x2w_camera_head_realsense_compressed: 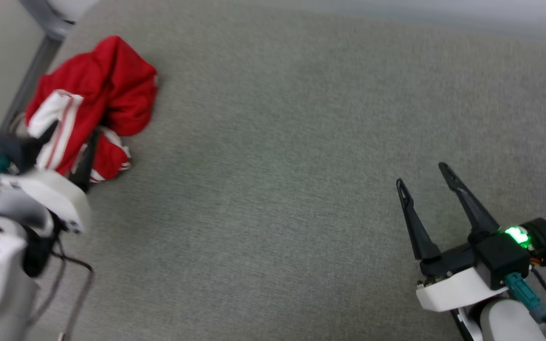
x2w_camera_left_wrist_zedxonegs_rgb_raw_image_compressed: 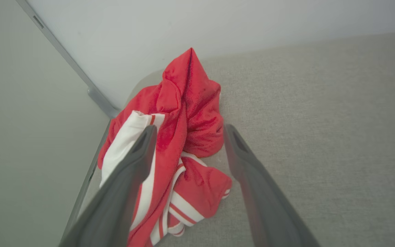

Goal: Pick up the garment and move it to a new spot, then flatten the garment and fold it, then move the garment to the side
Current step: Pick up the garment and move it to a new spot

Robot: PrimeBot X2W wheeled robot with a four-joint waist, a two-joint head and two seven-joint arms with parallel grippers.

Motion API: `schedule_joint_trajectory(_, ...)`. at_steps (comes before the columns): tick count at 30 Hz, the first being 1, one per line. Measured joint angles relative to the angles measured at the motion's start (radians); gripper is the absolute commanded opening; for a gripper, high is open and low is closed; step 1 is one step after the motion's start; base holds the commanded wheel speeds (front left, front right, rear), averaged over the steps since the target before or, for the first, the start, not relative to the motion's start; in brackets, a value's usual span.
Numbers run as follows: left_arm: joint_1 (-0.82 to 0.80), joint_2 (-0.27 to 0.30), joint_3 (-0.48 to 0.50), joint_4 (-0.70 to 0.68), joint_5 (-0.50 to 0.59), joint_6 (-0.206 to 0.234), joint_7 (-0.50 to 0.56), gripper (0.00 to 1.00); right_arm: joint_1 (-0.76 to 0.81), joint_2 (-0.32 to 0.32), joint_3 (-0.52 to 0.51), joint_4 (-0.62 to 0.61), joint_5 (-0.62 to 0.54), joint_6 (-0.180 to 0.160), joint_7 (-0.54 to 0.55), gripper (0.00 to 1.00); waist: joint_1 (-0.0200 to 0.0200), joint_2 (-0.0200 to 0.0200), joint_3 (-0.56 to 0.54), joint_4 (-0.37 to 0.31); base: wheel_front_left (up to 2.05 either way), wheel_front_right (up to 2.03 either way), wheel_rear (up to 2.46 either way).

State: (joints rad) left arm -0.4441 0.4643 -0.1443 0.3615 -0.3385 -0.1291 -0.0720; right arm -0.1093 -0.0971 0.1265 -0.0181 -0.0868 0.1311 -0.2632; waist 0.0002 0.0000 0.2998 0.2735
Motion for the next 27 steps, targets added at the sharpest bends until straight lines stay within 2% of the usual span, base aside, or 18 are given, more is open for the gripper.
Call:
schedule_joint_trajectory(6,-0.168,0.219,-0.117,0.067,-0.173,-0.002,0.205,1.0,-0.038,-0.017,0.0,-0.018,-0.003,0.0,0.0,1.0,0.0001,0.0,0.107,-0.046,0.0,0.0,0.0)
schedule_joint_trajectory(9,-0.224,0.296,-0.15,0.104,-0.216,-0.002,0.28,1.0,-0.054,-0.019,0.002,-0.022,-0.003,0.0,0.0,1.0,0.0001,0.0,0.15,-0.071,0.0,0.0,0.0)
schedule_joint_trajectory(14,-0.287,0.357,-0.2,0.153,-0.257,-0.002,0.347,1.0,-0.061,-0.014,0.007,-0.025,-0.01,0.0,0.0,1.0,0.0,0.0,0.197,-0.105,0.0,0.0,0.0)
schedule_joint_trajectory(18,-0.31,0.376,-0.236,0.197,-0.276,-0.002,0.368,1.0,-0.074,-0.014,0.012,-0.026,-0.01,0.0,0.0,1.0,-0.0001,0.0,0.216,-0.118,0.0,0.0,0.0)
schedule_joint_trajectory(19,-0.317,0.376,-0.239,0.206,-0.281,-0.002,0.367,0.86,-0.075,-0.014,0.011,-0.026,-0.01,0.0,0.0,1.0,-0.0001,0.0,0.219,-0.12,0.0,0.0,0.0)
schedule_joint_trajectory(20,-0.324,0.376,-0.242,0.215,-0.284,-0.002,0.363,0.0,-0.076,-0.014,0.011,-0.024,-0.01,0.0,0.0,1.0,-0.0001,-0.0001,0.22,-0.12,0.0,0.0,0.0)
schedule_joint_trajectory(27,-0.337,0.364,-0.262,0.267,-0.28,-0.002,0.272,0.0,-0.081,-0.008,0.01,-0.005,-0.01,0.0,0.0,1.0,-0.0001,-0.0001,0.191,-0.113,0.0,0.0,0.0)
